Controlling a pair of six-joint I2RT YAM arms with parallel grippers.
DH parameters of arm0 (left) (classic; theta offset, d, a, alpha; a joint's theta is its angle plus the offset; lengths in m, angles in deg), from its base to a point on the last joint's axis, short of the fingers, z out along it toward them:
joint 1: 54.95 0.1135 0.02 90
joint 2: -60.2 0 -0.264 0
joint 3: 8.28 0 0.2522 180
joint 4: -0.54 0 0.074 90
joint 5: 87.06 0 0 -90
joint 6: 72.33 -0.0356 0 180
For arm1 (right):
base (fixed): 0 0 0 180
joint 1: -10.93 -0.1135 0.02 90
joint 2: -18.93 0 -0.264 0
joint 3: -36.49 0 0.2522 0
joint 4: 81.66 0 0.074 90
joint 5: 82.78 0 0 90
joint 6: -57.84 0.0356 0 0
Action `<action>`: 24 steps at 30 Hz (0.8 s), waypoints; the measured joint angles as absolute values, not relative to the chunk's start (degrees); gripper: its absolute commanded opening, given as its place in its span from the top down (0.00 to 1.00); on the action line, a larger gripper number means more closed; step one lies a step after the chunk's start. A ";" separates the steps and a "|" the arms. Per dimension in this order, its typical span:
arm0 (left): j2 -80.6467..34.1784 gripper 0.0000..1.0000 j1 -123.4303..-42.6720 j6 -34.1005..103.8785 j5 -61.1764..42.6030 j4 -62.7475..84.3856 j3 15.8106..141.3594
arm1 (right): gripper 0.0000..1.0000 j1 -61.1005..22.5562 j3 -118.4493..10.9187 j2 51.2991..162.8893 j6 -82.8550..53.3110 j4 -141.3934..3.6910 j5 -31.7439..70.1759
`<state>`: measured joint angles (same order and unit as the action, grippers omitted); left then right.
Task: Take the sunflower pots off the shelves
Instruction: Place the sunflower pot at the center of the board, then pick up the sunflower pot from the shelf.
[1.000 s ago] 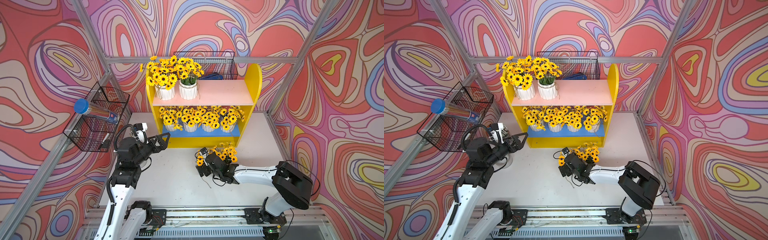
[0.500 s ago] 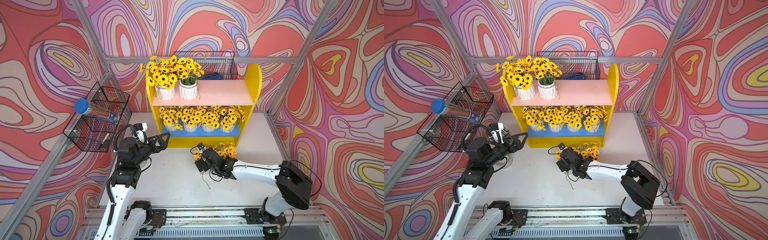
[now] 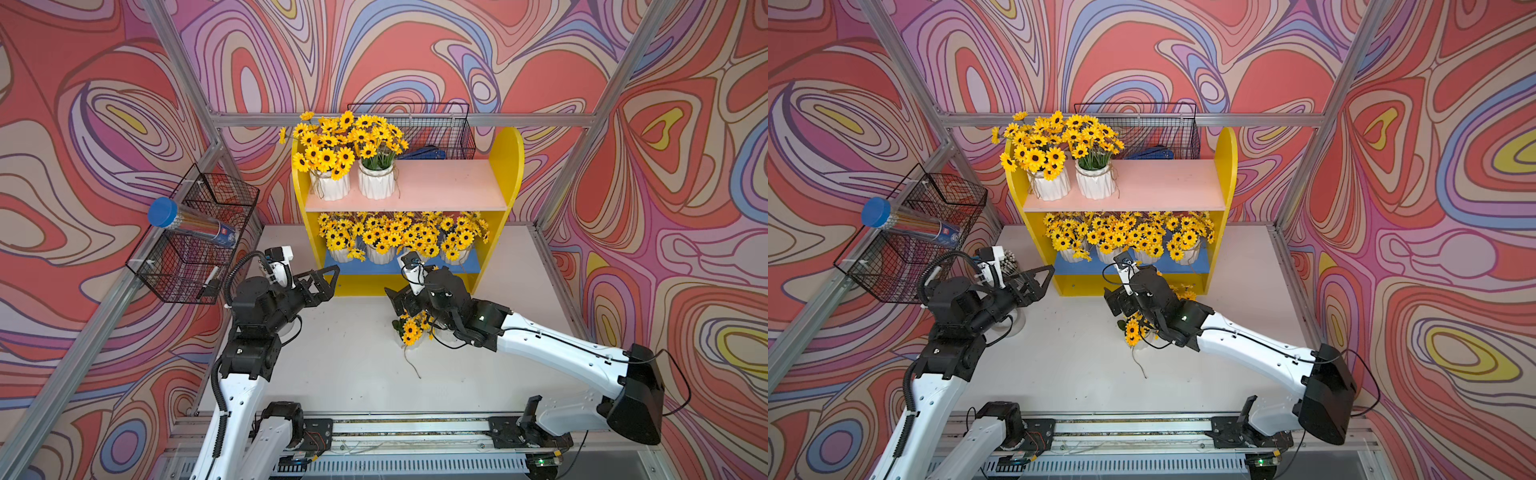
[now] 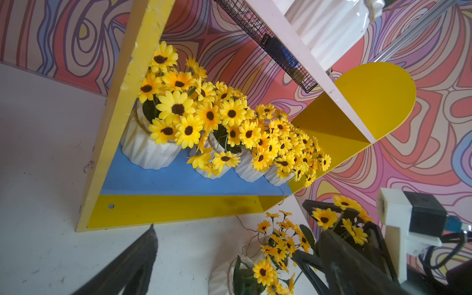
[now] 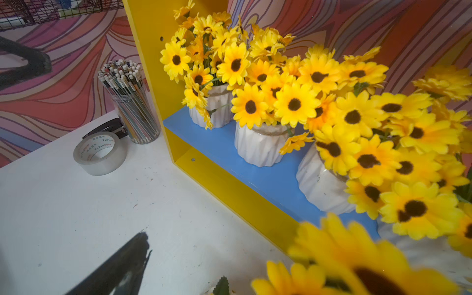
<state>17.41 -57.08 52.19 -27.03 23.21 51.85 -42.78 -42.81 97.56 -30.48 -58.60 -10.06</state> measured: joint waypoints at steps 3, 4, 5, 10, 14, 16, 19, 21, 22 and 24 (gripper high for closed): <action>17.43 0.00 -57.08 52.19 -27.06 23.19 51.85 | 0.02 -42.78 -46.00 97.56 -31.32 -57.33 -9.75; 17.45 0.00 -57.08 52.17 -27.06 23.19 51.85 | 0.02 -42.78 -47.14 97.56 -31.51 -57.14 -9.62; 17.48 0.00 -57.08 52.17 -27.06 23.19 51.85 | 0.02 -42.78 -47.99 97.45 -31.56 -57.14 -9.38; 17.69 0.00 -57.08 52.15 -27.06 23.16 51.85 | 0.02 -42.78 -52.32 97.08 -31.51 -54.97 -7.46; 17.89 0.00 -57.08 52.15 -27.03 23.14 51.85 | 0.02 -42.78 -56.32 97.08 -32.41 -54.80 -7.37; 18.11 0.00 -57.08 52.15 -27.01 23.14 51.85 | 0.02 -42.78 -58.20 97.45 -33.57 -55.23 -7.66; 18.55 0.00 -57.08 52.15 -26.99 23.10 51.85 | 0.02 -42.78 -62.31 99.53 -36.08 -56.85 -8.44; 18.74 0.00 -57.08 52.13 -26.99 23.10 51.85 | 0.02 -42.78 -65.70 101.82 -37.98 -58.27 -9.25; 18.85 0.00 -57.08 52.08 -26.97 23.08 51.85 | 0.02 -42.78 -67.53 103.18 -39.07 -58.91 -9.75; 19.07 0.00 -57.08 51.95 -26.84 23.10 51.85 | 0.02 -42.61 -71.99 106.50 -41.33 -59.91 -10.89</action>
